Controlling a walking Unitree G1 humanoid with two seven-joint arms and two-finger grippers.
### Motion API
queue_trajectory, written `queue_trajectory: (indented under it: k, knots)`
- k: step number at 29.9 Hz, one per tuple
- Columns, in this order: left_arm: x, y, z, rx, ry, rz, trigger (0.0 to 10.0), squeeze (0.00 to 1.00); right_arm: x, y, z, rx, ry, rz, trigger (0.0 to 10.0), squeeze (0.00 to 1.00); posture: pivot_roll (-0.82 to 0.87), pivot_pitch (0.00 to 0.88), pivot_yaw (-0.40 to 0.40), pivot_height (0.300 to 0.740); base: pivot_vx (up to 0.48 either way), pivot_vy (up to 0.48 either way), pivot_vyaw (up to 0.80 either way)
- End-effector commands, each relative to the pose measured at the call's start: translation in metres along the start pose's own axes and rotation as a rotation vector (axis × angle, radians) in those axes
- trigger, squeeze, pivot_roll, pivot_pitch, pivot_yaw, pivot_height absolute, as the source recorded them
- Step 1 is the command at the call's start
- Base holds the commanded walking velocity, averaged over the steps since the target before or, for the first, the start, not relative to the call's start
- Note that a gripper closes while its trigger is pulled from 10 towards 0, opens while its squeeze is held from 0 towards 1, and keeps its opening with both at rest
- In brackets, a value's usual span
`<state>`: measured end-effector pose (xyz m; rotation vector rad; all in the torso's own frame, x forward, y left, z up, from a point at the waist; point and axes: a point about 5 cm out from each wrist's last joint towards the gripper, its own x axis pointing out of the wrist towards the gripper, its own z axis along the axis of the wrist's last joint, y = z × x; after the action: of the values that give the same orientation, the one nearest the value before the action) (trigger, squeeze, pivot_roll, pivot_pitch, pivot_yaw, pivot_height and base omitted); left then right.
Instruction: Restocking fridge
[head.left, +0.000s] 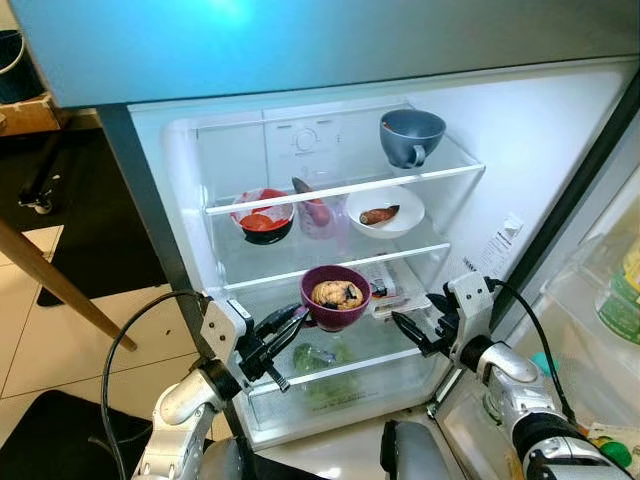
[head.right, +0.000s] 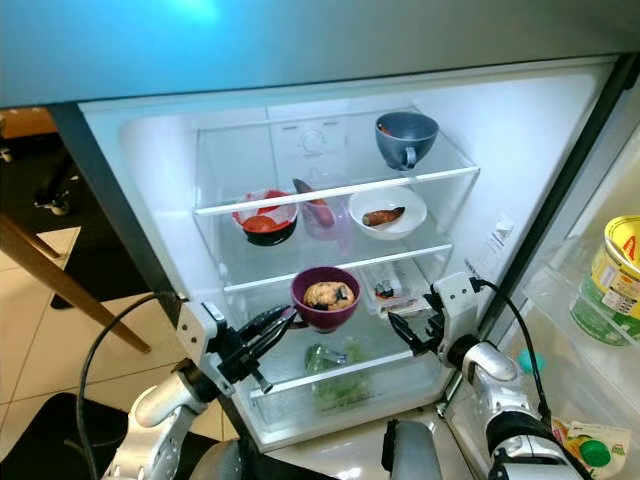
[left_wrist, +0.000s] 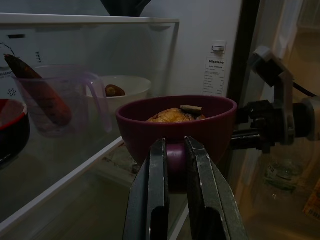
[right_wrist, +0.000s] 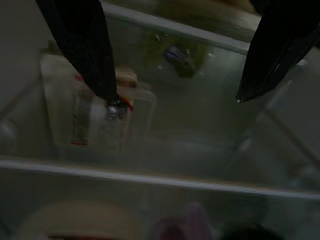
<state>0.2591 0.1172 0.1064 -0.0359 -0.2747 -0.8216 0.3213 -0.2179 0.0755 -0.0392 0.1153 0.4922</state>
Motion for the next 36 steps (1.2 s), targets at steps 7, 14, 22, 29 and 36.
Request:
queue_trajectory:
  k: [7, 14, 22, 29, 36]
  knots:
    - [0.006, 0.003, 0.010, 0.036, -0.052, 0.016, 10.0, 0.00, 0.000, 0.001, 0.024, 0.091, -0.190, 0.074, 10.0, 0.00, -0.03, 0.038, 0.008, 0.525, 0.000, 0.000, 0.00]
    - [0.008, 0.007, 0.014, 0.047, -0.070, 0.036, 10.0, 0.00, -0.006, -0.003, 0.039, 0.124, -0.291, 0.130, 10.0, 0.00, -0.03, 0.036, 0.007, 0.525, 0.000, 0.000, 0.00]
    - [0.011, 0.011, 0.021, 0.062, -0.097, 0.056, 10.0, 0.00, -0.016, 0.003, 0.050, 0.123, -0.329, 0.253, 10.0, 0.00, -0.03, 0.036, 0.006, 0.525, 0.000, 0.000, 0.00]
    - [0.011, 0.016, 0.026, 0.072, -0.116, 0.075, 10.0, 0.00, -0.026, 0.011, 0.058, 0.133, -0.365, 0.360, 10.0, 0.00, -0.03, 0.035, 0.005, 0.525, 0.000, 0.000, 0.00]
    - [0.012, 0.018, 0.029, 0.077, -0.126, 0.082, 10.0, 0.00, -0.030, 0.013, 0.062, 0.131, -0.378, 0.361, 10.0, 0.00, -0.03, 0.035, 0.007, 0.525, 0.000, 0.000, 0.00]
